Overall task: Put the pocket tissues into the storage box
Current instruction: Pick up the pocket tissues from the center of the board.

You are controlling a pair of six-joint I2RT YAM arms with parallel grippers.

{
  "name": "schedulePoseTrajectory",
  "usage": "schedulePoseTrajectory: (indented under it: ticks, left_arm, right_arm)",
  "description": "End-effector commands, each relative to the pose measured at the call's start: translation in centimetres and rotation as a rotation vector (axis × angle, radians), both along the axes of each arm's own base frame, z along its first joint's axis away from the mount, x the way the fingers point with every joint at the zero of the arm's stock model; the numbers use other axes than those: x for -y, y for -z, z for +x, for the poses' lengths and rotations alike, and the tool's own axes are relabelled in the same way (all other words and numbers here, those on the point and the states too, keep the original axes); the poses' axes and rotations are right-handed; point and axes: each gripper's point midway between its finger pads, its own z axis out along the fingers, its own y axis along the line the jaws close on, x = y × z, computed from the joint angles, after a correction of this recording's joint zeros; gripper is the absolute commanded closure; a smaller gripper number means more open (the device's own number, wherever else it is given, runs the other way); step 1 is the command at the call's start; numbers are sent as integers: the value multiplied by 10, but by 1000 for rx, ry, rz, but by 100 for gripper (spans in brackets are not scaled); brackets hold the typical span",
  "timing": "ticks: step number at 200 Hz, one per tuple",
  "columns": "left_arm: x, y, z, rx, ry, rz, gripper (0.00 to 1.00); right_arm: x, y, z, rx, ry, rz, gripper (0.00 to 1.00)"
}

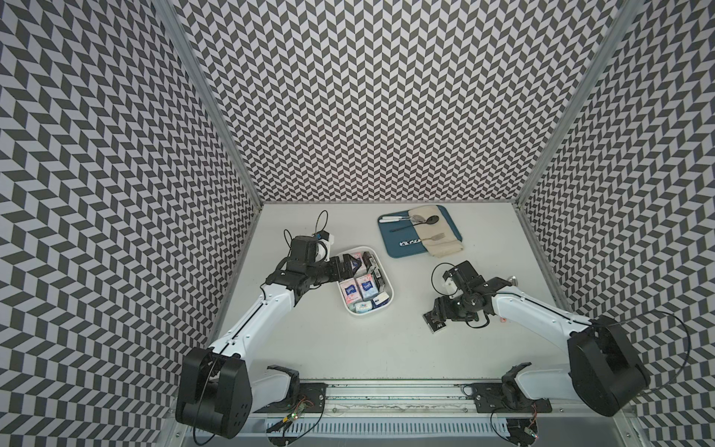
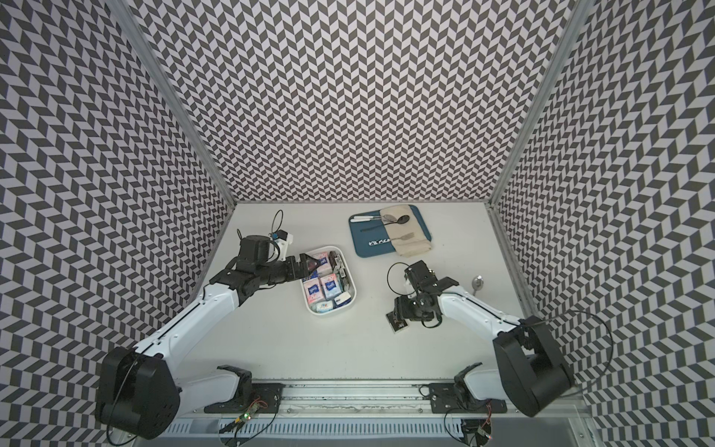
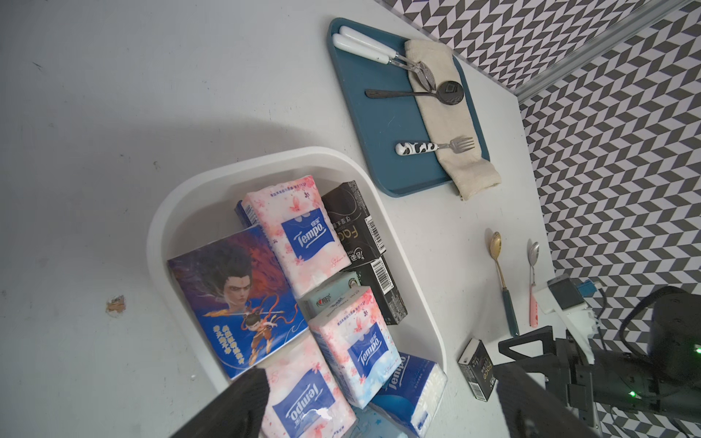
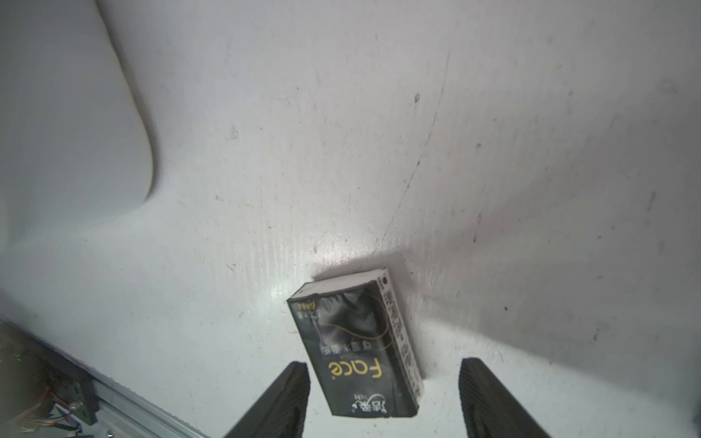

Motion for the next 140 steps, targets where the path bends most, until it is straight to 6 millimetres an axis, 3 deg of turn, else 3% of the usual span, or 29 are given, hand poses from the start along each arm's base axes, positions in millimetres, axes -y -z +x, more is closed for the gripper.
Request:
schedulePoseTrajectory:
  ticks: [1, 77, 140]
  left_arm:
    - [-1, -4, -2, 2, 9, -1, 0]
    - [-3, -4, 0, -7, 13, 7, 0]
    - [-5, -5, 1, -3, 5, 3, 0]
  right_arm:
    - [-6, -3, -1, 23, -63, -23, 33]
    - [-7, 19, -9, -13, -63, -143, 33]
    - [-14, 23, -7, 14, -86, -229, 33]
